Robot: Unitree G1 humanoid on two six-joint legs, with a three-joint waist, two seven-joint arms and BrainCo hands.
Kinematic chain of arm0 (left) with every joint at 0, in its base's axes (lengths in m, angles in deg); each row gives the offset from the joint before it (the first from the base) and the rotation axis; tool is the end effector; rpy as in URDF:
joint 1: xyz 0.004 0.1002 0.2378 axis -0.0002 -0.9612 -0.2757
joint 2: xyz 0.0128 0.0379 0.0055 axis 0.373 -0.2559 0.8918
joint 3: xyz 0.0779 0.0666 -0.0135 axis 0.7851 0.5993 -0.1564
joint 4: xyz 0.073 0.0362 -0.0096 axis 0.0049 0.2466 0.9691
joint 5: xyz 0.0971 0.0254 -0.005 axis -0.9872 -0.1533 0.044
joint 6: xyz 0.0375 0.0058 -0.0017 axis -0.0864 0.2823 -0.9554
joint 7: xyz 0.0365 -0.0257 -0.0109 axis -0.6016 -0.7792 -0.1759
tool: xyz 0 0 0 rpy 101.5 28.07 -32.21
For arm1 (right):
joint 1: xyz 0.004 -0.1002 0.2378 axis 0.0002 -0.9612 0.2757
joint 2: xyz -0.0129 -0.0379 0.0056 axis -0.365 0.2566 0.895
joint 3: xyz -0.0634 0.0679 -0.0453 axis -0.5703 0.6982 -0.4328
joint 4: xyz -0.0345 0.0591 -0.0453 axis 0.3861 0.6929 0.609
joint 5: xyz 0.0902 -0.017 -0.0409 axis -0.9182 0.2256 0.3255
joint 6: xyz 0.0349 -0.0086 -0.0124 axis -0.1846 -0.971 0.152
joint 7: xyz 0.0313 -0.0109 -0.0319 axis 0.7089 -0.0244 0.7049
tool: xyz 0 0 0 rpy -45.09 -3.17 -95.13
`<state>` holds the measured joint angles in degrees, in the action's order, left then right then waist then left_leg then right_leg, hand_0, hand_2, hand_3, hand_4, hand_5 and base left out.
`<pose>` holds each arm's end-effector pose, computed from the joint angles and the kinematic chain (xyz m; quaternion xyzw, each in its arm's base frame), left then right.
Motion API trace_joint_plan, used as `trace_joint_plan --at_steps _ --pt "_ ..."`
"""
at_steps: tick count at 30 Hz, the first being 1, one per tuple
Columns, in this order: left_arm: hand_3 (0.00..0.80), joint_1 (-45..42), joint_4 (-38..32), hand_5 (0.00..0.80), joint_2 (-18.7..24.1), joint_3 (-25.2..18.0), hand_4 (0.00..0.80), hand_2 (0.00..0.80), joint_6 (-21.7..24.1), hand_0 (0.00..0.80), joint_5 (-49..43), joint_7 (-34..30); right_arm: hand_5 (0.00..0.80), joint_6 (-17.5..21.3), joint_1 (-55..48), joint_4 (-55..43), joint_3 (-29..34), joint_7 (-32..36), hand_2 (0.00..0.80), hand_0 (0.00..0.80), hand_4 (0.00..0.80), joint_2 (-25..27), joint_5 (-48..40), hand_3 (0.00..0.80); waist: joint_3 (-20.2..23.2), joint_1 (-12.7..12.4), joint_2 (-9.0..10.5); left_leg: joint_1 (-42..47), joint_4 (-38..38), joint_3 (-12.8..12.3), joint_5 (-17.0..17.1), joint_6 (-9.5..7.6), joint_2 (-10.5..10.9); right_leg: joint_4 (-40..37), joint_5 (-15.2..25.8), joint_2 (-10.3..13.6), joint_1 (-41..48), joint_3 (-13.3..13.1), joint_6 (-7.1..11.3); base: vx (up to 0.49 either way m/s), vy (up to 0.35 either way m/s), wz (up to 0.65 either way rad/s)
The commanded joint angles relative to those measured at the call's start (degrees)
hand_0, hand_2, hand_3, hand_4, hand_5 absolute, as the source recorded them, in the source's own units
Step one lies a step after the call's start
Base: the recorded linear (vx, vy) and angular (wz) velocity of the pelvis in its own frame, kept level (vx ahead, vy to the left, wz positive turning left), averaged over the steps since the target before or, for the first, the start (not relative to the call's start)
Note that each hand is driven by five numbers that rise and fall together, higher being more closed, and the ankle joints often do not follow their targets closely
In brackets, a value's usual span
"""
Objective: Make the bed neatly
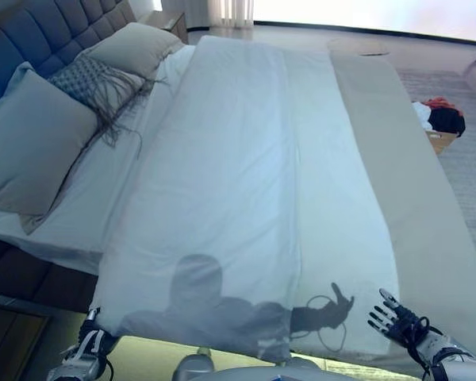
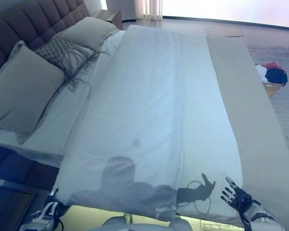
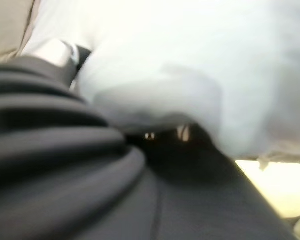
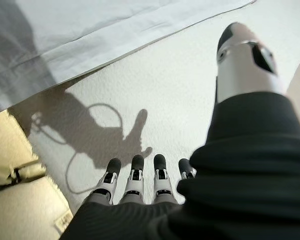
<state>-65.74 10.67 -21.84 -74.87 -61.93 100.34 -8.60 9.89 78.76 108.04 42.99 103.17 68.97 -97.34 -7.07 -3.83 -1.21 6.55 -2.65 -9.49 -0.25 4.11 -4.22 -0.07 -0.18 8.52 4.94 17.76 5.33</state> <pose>0.0781 0.3162 -0.0777 -0.5371 0.2618 0.3073 0.7406 0.1121 -0.3379 -0.0563 0.3048 0.4253 -0.2282 0.8210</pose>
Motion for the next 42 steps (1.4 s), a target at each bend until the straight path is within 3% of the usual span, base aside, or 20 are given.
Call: trace_joint_plan --at_steps 1,4,5,6,12,20,22,25,29,33,36,42 --pt "0.800 1.6 0.9 0.800 4.2 -1.8 0.800 0.800 1.4 0.800 1.2 -0.9 0.000 1.0 2.1 1.7 0.9 -0.1 0.000 0.000 0.000 -0.7 -2.5 0.000 1.0 -1.3 0.07 0.6 -0.1 -0.5 -2.5 0.79 0.6 0.1 0.5 3.7 1.4 1.5 4.18 -0.010 0.032 -0.01" --pt "0.800 1.0 1.6 0.800 3.8 -2.2 0.800 0.800 0.7 0.800 0.2 -0.7 0.000 0.8 1.6 1.7 1.2 -0.6 0.000 0.000 0.000 -1.1 -2.6 0.000 1.5 -1.5 0.34 1.2 -1.4 -0.6 -2.4 0.54 1.0 -1.2 1.2 3.9 1.7 1.8 4.55 -0.003 0.009 -0.01" --pt "0.518 0.8 2.0 0.518 3.6 -2.2 0.518 0.518 0.2 0.518 -0.2 -0.5 0.000 0.6 1.4 1.7 1.2 -0.8 0.000 0.000 0.000 -1.2 -2.7 0.000 1.6 -1.6 0.44 1.3 -1.7 -0.7 -2.4 0.47 1.0 -1.5 1.3 3.9 1.9 1.9 4.60 0.000 0.000 0.00" --pt "0.000 0.6 2.3 0.000 3.4 -2.1 0.000 0.000 -1.0 0.000 -0.6 0.2 0.000 0.4 1.3 1.6 1.3 -0.9 0.000 0.000 0.000 -1.3 -2.8 0.000 1.7 -1.6 0.52 1.3 -1.8 -0.7 -2.4 0.42 1.0 -1.8 1.4 3.9 2.0 1.9 4.61 0.000 0.000 0.00" --pt "0.000 -1.8 5.8 0.000 1.0 -2.5 0.000 0.000 -3.0 0.000 -6.3 0.0 0.000 0.6 -0.2 2.4 2.7 -0.3 0.000 0.000 0.000 -2.3 -2.3 0.000 2.1 -2.6 1.36 0.9 -2.3 -0.2 -2.5 0.54 0.7 -3.8 2.0 3.4 2.7 2.8 4.65 0.005 -0.007 0.01" --pt "0.000 -7.0 8.9 0.000 -1.9 -1.2 0.000 0.000 -10.0 0.000 -19.4 -4.1 0.000 0.5 -0.7 3.2 4.1 0.9 0.000 0.000 0.000 -2.2 -1.7 0.000 2.0 -4.2 2.01 0.6 -2.3 -0.2 -2.4 0.78 0.1 -4.8 2.1 2.9 3.4 3.6 4.25 0.027 -0.011 0.06" --pt "0.000 -7.5 8.8 0.000 -1.6 -0.3 0.000 0.000 -12.5 0.000 -22.8 -8.3 0.000 0.7 -0.5 2.9 3.7 0.9 0.000 0.000 0.000 -2.4 -1.7 0.000 1.9 -4.3 1.92 0.7 -2.3 -0.2 -2.4 0.75 0.1 -4.8 2.0 2.8 3.5 3.6 4.20 0.000 0.000 0.00" --pt "0.000 -7.5 7.5 0.000 -1.7 4.7 0.000 0.000 -13.2 0.000 -28.1 -18.2 0.000 0.8 -0.5 2.7 2.7 1.4 0.000 0.000 0.000 -2.5 -1.3 0.000 1.8 -4.1 1.60 0.7 -2.3 -0.3 -2.5 0.56 0.1 -4.8 2.1 2.9 3.6 3.7 4.24 0.000 0.000 0.00" --pt "0.000 -6.4 2.3 0.000 -0.6 7.4 0.000 0.000 -12.3 0.000 -17.2 -25.1 0.000 0.5 -0.4 2.7 1.9 1.5 0.000 0.000 0.000 -2.3 -1.0 0.000 1.9 -3.7 1.09 1.2 -2.3 -0.6 -2.6 0.51 0.2 -4.8 2.2 3.0 3.8 3.4 4.43 0.016 0.023 0.01" --pt "0.000 -5.0 -11.4 0.000 -2.4 7.5 0.000 0.000 -9.8 0.000 -5.0 -31.4 0.000 1.0 -1.9 1.1 1.6 0.5 0.000 0.000 0.000 -3.7 -1.3 0.000 1.6 -4.1 1.10 1.3 -2.3 -0.2 -2.6 0.40 0.2 -4.8 2.4 3.1 3.8 3.1 4.36 0.000 0.000 0.00" --pt "0.000 -3.7 -16.4 0.000 -3.5 6.9 0.000 0.000 -6.4 0.000 -3.9 -36.1 0.000 1.1 -2.5 0.4 1.7 0.1 0.000 0.000 0.000 -4.5 -1.0 0.000 1.5 -4.0 1.43 1.5 -2.3 -0.1 -2.8 0.50 0.1 -4.9 2.4 3.0 4.0 2.9 4.25 0.000 0.000 0.00" --pt "0.000 1.9 -20.6 0.000 -0.4 6.2 0.000 0.000 -5.6 0.000 -2.5 -34.5 0.000 -0.2 -2.9 0.1 0.5 0.2 0.000 0.000 0.000 -3.1 0.4 0.000 2.2 -2.0 1.74 2.7 -2.3 -1.3 -3.4 0.75 -0.2 -4.9 2.1 3.0 4.2 1.9 4.30 0.057 0.064 -0.03"
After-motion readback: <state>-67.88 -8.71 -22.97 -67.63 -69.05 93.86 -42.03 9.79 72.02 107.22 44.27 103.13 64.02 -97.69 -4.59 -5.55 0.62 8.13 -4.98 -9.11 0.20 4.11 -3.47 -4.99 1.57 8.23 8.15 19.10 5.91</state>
